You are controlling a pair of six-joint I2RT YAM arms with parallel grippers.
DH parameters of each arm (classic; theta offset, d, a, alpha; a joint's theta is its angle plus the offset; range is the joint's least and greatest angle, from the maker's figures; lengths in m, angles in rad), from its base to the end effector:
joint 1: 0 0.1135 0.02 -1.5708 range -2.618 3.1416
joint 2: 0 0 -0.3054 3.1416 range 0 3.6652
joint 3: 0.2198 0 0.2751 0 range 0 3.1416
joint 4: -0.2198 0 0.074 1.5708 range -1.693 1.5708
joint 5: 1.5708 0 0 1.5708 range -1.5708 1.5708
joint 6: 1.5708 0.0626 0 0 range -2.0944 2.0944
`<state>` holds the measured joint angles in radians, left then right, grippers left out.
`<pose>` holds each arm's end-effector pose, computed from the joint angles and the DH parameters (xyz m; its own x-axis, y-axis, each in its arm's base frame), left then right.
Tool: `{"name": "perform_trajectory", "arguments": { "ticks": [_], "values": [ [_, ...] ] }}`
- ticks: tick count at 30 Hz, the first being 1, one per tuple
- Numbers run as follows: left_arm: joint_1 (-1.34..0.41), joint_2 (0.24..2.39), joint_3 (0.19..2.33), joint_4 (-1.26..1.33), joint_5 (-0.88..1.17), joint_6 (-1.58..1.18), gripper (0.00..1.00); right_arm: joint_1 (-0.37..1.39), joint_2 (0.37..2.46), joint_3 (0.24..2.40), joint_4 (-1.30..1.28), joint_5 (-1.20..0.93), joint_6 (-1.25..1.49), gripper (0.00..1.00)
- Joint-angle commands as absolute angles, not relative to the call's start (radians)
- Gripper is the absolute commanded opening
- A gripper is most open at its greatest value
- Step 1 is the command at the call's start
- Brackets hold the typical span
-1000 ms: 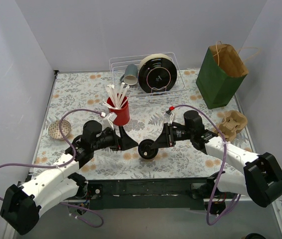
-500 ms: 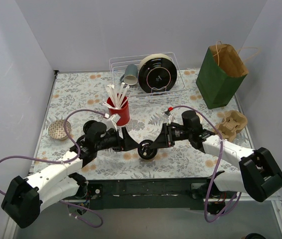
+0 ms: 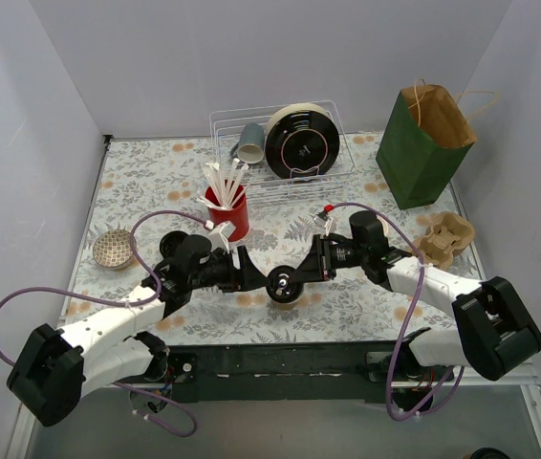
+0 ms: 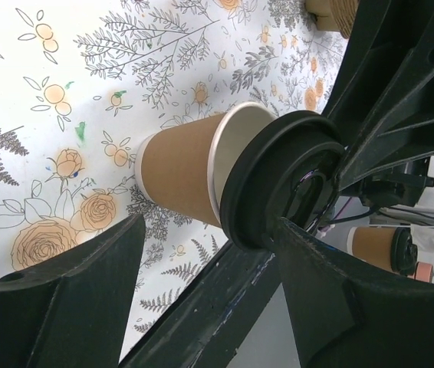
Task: Pack the takeout coffee
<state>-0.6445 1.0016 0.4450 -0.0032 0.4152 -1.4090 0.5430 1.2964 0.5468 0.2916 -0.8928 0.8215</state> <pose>0.1657 -0.1561 0.2101 -0.8806 -0.4678 0.0749 -0.2864 0.3996 -0.8708 0.2113 0.1845 0.2184 -0.9330 -0.0267 -0.3588 -0.3509 0.2872 0.8913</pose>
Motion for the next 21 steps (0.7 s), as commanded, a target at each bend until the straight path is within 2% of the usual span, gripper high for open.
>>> {"name": "perform_trajectory", "arguments": {
  "ticks": [1,21],
  "values": [
    [-0.657,1.025,0.443,0.031,0.393,-1.388,0.66,0.529,1.301,0.555,0.336,-0.908,0.838,0.18],
    [-0.689,1.063,0.446,0.035,0.353,-1.384,0.67,0.514,1.302,0.554,0.316,-0.917,0.836,0.34]
  ]
}}
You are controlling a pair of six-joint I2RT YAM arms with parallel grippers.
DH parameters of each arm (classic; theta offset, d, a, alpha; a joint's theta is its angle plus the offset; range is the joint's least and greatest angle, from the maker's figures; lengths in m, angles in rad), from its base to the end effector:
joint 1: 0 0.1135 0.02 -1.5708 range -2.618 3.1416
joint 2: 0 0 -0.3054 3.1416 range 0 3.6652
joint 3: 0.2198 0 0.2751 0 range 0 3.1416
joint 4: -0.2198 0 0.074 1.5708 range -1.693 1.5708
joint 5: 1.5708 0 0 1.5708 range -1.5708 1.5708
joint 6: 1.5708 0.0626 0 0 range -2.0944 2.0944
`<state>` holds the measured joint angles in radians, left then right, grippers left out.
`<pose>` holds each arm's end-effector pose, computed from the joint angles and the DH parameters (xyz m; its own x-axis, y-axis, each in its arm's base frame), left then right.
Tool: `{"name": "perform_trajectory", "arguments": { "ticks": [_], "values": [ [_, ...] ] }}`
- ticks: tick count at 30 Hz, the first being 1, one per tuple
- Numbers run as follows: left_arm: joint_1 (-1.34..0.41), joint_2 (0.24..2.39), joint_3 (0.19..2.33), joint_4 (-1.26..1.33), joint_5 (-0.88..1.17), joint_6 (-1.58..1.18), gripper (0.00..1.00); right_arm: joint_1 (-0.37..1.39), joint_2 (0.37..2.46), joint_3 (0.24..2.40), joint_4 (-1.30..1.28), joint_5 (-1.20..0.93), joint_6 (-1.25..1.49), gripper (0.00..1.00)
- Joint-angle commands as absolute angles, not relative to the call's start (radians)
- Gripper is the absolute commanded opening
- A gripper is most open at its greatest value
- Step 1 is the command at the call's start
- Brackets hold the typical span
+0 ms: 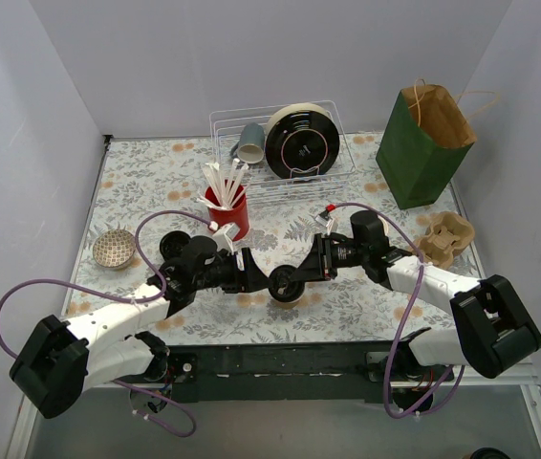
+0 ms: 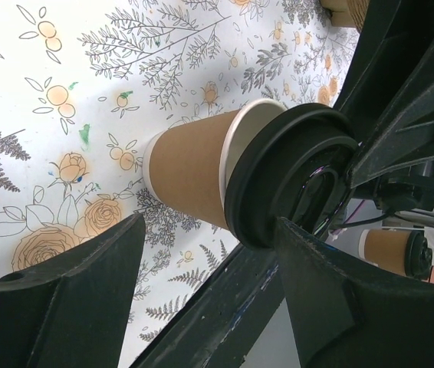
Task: Pack the takeout coffee
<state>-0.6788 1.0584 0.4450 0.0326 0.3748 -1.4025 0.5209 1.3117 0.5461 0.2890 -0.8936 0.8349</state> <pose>0.1684 -0.1653 0.2016 -0.8824 -0.4669 0.0580 -0.2832 0.4288 -0.8579 0.2164 0.1804 0.2140 -0.9435 -0.0058 -0.3314 -0.3176 0.3027 0.8986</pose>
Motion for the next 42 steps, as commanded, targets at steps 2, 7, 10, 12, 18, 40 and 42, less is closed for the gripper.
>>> {"name": "perform_trajectory", "arguments": {
  "ticks": [2,7,10,12,18,40,42],
  "values": [
    [-0.69,1.065,0.448,0.034,0.351,-1.382,0.67,0.514,1.301,0.558,0.304,-0.917,0.83,0.37],
    [-0.696,1.077,0.454,0.035,0.347,-1.381,0.67,0.505,1.292,0.575,0.255,-0.899,0.802,0.43],
    [-0.699,1.083,0.456,0.035,0.345,-1.379,0.67,0.497,1.29,0.584,0.215,-0.89,0.775,0.45],
    [-0.701,1.085,0.46,0.035,0.342,-1.381,0.67,0.491,1.285,0.589,0.184,-0.879,0.755,0.45],
    [-0.71,1.097,0.465,0.035,0.337,-1.379,0.68,0.469,1.273,0.607,0.115,-0.853,0.697,0.46],
    [-0.726,1.106,0.514,0.035,0.337,-1.378,0.76,0.454,1.152,0.655,-0.098,-0.699,0.561,0.55],
    [-0.726,1.115,0.523,0.035,0.339,-1.376,0.76,0.459,1.149,0.647,-0.089,-0.698,0.566,0.55]
  ]
}}
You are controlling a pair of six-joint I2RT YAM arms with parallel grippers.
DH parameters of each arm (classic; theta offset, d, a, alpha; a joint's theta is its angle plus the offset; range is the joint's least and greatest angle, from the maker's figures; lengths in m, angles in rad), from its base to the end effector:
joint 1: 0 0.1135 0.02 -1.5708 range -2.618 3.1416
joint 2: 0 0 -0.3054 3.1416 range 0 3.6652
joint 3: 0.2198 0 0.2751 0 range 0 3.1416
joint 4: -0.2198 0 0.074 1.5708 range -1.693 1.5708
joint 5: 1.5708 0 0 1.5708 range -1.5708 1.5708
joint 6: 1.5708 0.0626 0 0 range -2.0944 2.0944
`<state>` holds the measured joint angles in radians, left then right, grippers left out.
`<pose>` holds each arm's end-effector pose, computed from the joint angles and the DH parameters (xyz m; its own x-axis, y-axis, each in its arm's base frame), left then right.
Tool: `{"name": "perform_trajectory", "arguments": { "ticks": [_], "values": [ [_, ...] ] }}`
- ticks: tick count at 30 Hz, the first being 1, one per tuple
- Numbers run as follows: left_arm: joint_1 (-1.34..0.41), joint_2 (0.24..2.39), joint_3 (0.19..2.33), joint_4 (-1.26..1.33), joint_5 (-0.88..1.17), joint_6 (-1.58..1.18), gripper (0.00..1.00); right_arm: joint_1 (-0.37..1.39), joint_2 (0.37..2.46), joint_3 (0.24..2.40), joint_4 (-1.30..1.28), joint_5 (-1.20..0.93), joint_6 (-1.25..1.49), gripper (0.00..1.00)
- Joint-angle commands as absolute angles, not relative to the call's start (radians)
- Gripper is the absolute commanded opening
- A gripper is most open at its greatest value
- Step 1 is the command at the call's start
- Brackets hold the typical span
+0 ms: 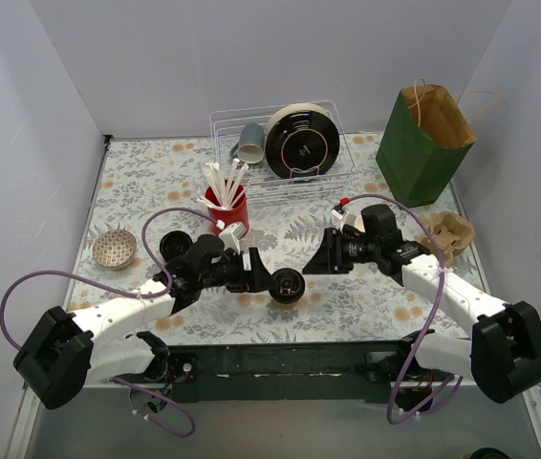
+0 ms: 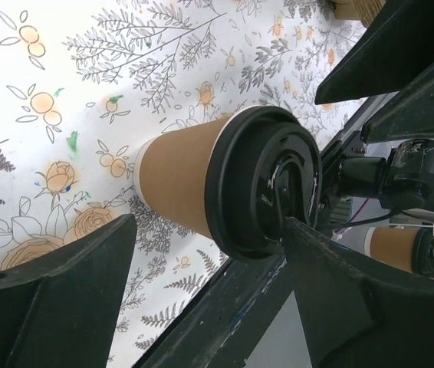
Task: Pack the takeout coffee
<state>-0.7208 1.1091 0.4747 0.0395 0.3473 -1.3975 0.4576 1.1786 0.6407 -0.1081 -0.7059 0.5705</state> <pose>0.1706 -0.1782 0.2016 -0.8925 -0.4488 0.0451 -0.2712 0.4541 -0.8487 0.2168 0.1520 0.2364 -0.8871 0.0213 -0.4611 -0.3824 0.5256 0.7599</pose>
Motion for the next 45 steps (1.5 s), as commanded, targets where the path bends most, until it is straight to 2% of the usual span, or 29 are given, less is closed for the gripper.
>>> {"name": "perform_trajectory", "arguments": {
  "ticks": [1,7,19,26,30,34,42,45],
  "values": [
    [-0.726,1.118,0.528,0.035,0.341,-1.376,0.77,0.462,1.15,0.643,-0.087,-0.695,0.566,0.55],
    [-0.727,1.14,0.543,0.04,0.348,-1.371,0.77,0.485,1.146,0.597,-0.023,-0.698,0.598,0.52],
    [-0.742,1.213,0.529,0.083,0.35,-1.381,0.68,0.529,1.173,0.528,0.052,-0.68,0.623,0.51],
    [-0.756,1.216,0.5,0.086,0.319,-1.393,0.64,0.531,1.18,0.463,0.106,-0.666,0.623,0.44],
    [-0.762,1.223,0.479,0.089,0.302,-1.402,0.6,0.531,1.187,0.431,0.139,-0.666,0.623,0.34],
    [-0.762,1.226,0.463,0.091,0.288,-1.41,0.59,0.531,1.193,0.4,0.172,-0.652,0.624,0.29],
    [-0.764,1.276,0.446,0.06,0.207,-1.439,0.48,0.531,1.209,0.327,0.204,-0.562,0.617,0.27],
    [-0.764,1.305,0.433,0.054,0.198,-1.463,0.47,0.531,1.213,0.334,0.196,-0.564,0.598,0.27]
  ]
}}
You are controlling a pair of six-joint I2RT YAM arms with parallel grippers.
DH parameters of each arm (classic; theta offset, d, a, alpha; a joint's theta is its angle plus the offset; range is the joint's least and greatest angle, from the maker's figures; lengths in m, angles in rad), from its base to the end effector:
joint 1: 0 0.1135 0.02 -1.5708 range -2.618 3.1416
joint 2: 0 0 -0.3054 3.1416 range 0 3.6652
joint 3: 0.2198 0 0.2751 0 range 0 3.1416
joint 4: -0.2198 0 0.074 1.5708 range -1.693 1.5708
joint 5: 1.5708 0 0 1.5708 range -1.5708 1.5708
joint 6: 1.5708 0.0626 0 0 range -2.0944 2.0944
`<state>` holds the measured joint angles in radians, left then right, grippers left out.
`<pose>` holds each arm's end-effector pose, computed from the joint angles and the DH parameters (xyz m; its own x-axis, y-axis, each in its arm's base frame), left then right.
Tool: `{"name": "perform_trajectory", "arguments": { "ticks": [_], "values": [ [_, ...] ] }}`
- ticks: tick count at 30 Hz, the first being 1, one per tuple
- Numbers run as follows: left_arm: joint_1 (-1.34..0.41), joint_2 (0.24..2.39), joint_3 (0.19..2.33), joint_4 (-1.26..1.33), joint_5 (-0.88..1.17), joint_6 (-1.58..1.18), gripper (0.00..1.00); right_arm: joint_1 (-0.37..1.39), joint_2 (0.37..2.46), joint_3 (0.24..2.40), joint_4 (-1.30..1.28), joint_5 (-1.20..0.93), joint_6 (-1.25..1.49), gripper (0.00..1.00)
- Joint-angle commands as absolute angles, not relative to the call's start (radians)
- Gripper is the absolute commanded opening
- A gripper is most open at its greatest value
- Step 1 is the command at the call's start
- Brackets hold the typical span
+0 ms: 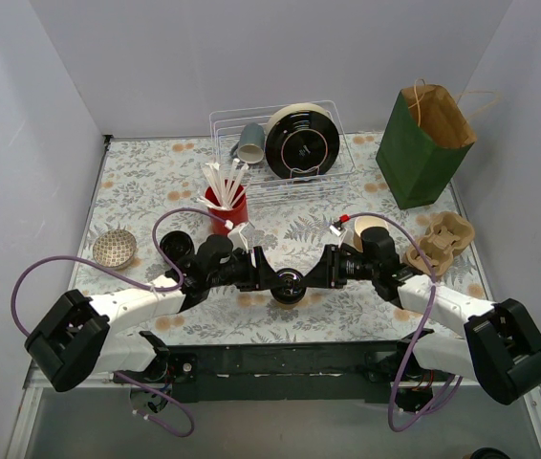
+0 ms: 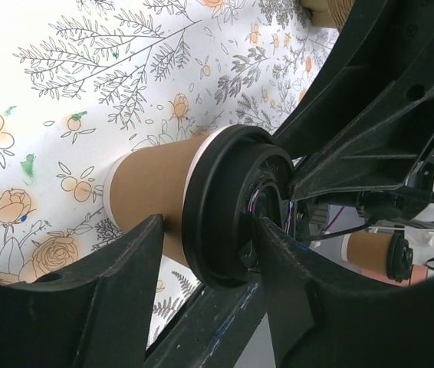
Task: Pack the takeout coffee
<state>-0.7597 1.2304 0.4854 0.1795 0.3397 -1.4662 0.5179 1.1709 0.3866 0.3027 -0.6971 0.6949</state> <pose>0.1802 -0.2000 0.1922 -0.8892 -0.4486 0.0894 -0.2973 0.4182 -0.8583 0.1901 0.1545 0.1911 -0.8687 0.0701 -0.4903 -0.4136 0.4422 0.7959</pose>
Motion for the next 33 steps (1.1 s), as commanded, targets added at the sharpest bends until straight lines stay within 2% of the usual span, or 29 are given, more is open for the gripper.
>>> {"name": "perform_trajectory", "arguments": {
  "ticks": [1,7,11,16,20,24,27,29,33],
  "values": [
    [-0.764,1.307,0.431,0.057,0.199,-1.468,0.47,0.531,1.215,0.353,0.187,-0.572,0.594,0.27],
    [-0.764,1.258,0.445,0.035,0.198,-1.486,0.48,0.531,1.2,0.437,0.108,-0.568,0.563,0.35],
    [-0.764,1.261,0.446,0.035,0.206,-1.467,0.5,0.531,1.201,0.491,0.104,-0.598,0.565,0.46],
    [-0.764,1.269,0.456,0.061,0.224,-1.424,0.5,0.531,1.216,0.569,0.052,-0.623,0.52,0.51],
    [-0.762,1.282,0.491,0.048,0.225,-1.35,0.54,0.531,1.233,0.644,-0.041,-0.627,0.457,0.59],
    [-0.764,1.281,0.552,-0.014,0.178,-1.306,0.58,0.529,1.229,0.69,-0.12,-0.606,0.428,0.62],
    [-0.762,1.27,0.603,-0.044,0.152,-1.283,0.64,0.529,1.21,0.698,-0.124,-0.611,0.442,0.62],
    [-0.764,1.269,0.649,-0.06,0.137,-1.272,0.71,0.529,1.201,0.696,-0.124,-0.617,0.448,0.62],
    [-0.764,1.267,0.719,-0.132,0.103,-1.261,0.78,0.529,1.181,0.704,-0.123,-0.611,0.453,0.61]
  ]
}}
